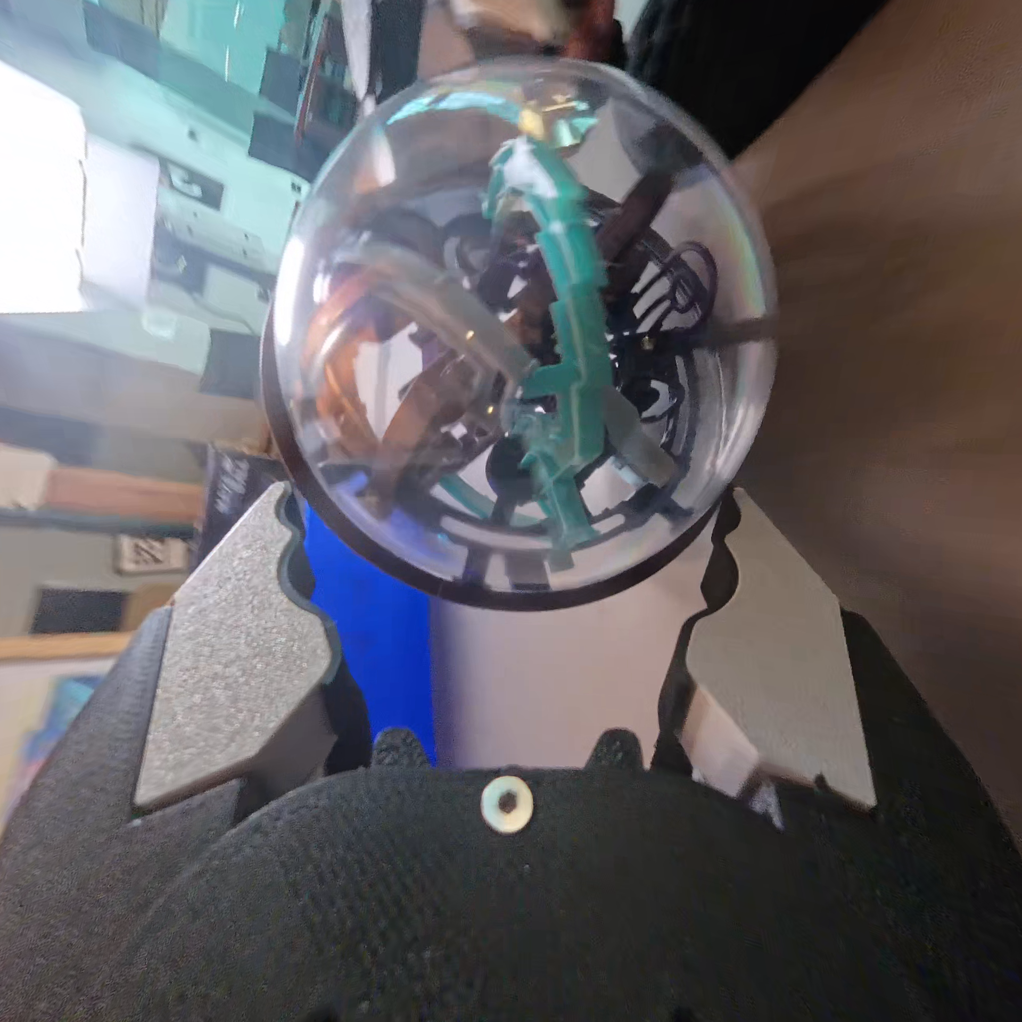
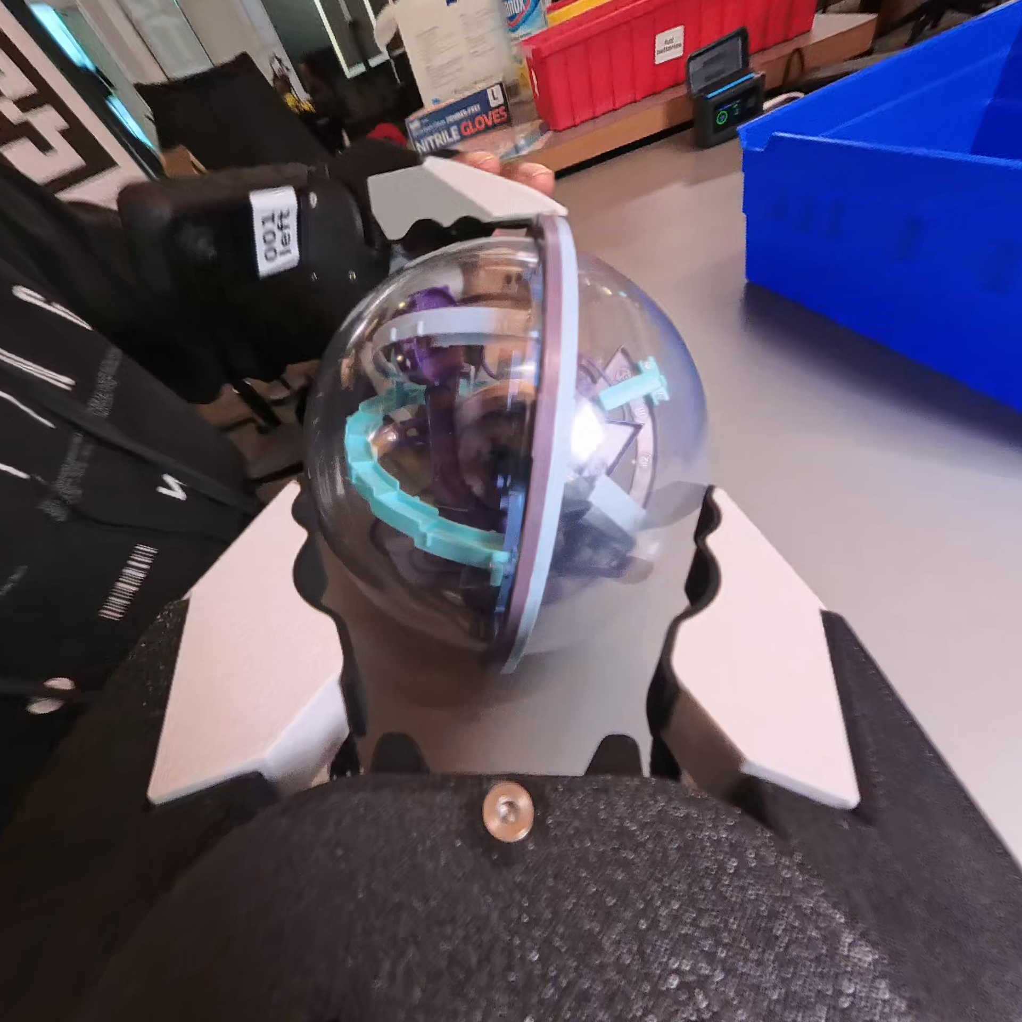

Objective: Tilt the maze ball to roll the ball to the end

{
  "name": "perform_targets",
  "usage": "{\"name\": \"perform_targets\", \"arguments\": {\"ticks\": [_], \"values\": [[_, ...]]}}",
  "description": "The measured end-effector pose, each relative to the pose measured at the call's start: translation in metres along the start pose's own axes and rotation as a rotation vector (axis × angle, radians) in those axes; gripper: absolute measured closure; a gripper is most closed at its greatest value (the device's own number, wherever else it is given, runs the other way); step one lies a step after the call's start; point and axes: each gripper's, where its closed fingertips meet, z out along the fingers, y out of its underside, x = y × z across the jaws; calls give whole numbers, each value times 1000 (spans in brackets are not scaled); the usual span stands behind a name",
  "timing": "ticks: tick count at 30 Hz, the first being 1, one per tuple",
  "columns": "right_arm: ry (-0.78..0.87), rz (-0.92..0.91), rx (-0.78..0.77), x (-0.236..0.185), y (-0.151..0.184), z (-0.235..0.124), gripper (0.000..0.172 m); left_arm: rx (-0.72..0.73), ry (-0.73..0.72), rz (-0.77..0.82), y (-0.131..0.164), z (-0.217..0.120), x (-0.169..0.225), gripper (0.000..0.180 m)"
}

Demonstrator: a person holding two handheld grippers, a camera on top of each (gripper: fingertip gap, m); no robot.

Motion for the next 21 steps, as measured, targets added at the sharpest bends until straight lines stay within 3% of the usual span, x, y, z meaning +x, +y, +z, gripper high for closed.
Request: {"name": "perform_targets", "arguments": {"ticks": [3,7,10,12,15,21], "values": [[17,-17,10,0,1,2,40,54,105,-393,8,-8,8,29],[55,-68,31,-3,2,1,40,237,329,-1085,-3,-21,15,30],[92,-161,33,-7,3,1,41,300,469,-1351,-14,-18,24,34],[120,-214,23,-8,6,2,42,313,517,-1380,-22,-11,30,34],[156,-235,9,-7,9,1,41,234,437,-1258,-17,4,35,38],[222,-215,-62,-2,24,1,38,230,304,-1087,-19,6,19,39]]}}
